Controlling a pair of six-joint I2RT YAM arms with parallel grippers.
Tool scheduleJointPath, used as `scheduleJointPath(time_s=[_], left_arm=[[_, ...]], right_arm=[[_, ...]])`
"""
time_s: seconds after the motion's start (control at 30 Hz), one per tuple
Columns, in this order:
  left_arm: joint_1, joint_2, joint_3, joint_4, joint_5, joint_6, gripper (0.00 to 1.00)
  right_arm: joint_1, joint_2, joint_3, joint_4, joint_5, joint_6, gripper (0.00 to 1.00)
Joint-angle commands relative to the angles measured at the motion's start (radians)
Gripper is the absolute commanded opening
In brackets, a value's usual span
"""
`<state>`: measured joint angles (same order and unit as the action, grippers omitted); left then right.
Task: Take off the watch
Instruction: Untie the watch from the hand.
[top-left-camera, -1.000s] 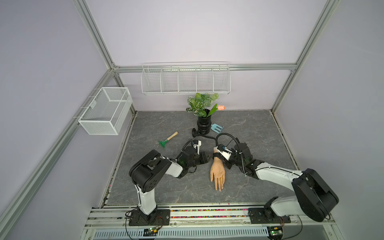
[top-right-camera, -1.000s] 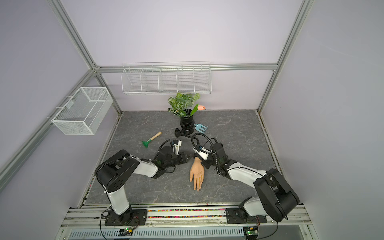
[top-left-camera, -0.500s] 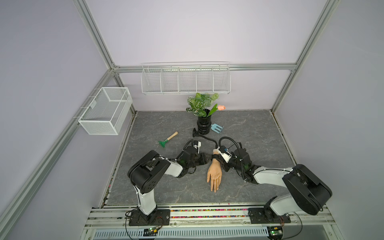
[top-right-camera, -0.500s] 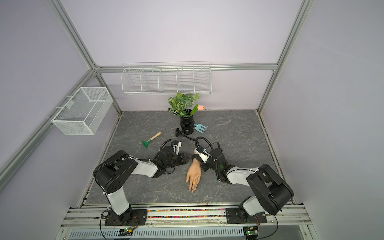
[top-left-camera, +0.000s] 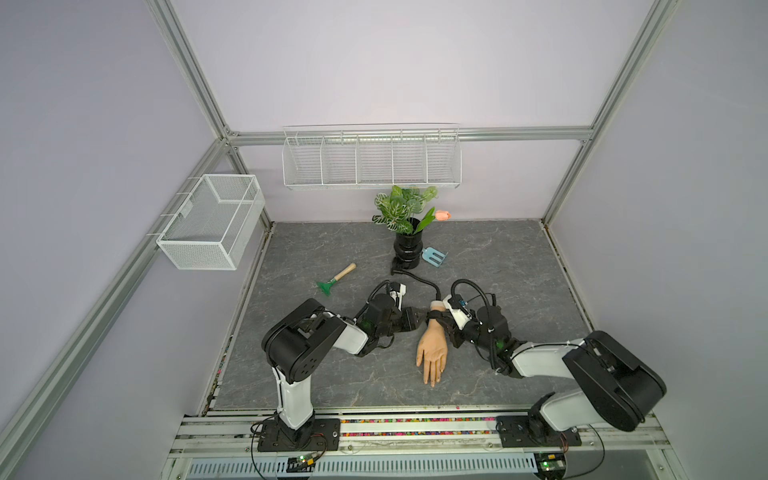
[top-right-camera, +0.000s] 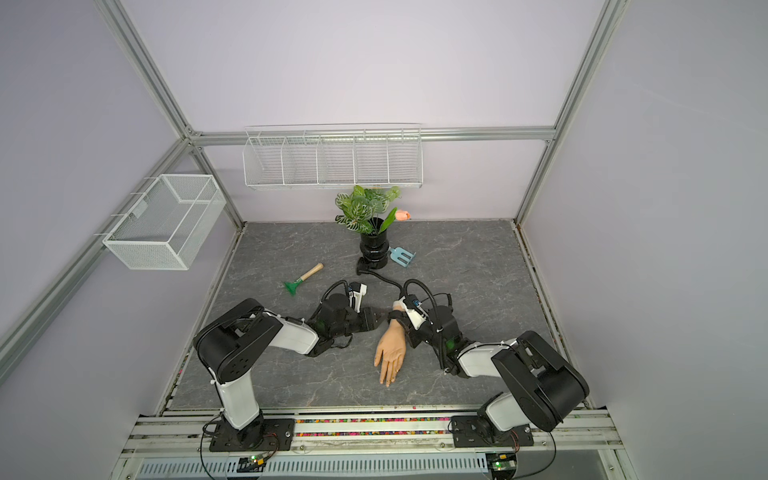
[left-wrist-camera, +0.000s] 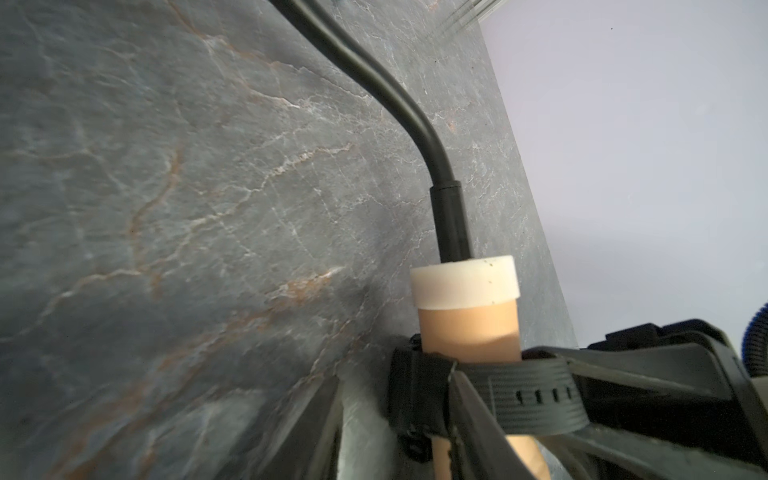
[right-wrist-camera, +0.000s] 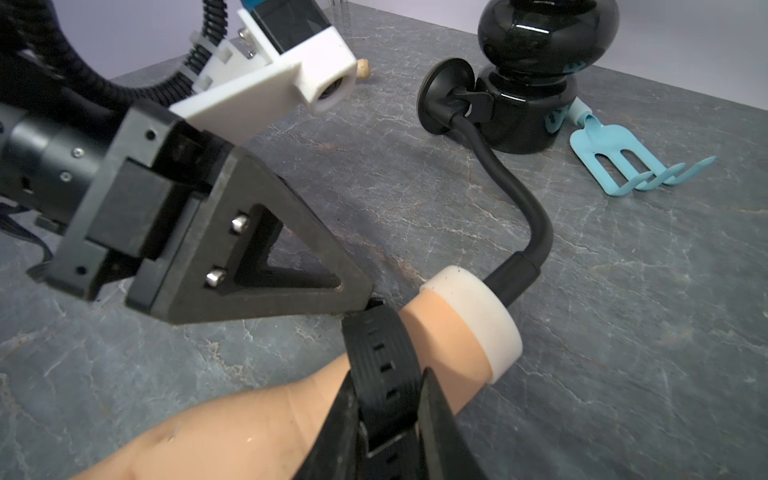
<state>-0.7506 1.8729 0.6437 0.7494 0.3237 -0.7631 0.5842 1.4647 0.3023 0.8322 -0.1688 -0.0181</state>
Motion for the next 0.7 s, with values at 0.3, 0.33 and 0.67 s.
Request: scheduleJointPath(time_s=[0.3, 0.33, 0.67], left_arm=[[0.011, 0.081, -0.052, -0.225, -0.091, 0.020, 0.42], [0.012, 0.083, -0.052, -0.223, -0.091, 0.018, 0.42], [0.012, 0.026, -0.116, -0.059, -0.045, -0.004, 0.44]], right_arm=[[-0.030, -0.024, -0.047, 0.284, 0.054, 0.111, 0.07], [-0.034, -0.027, -0.050, 0.282, 0.057, 0.112, 0.07], [-0.042, -0.025, -0.008, 0.188, 0.006, 0.102, 0.38]])
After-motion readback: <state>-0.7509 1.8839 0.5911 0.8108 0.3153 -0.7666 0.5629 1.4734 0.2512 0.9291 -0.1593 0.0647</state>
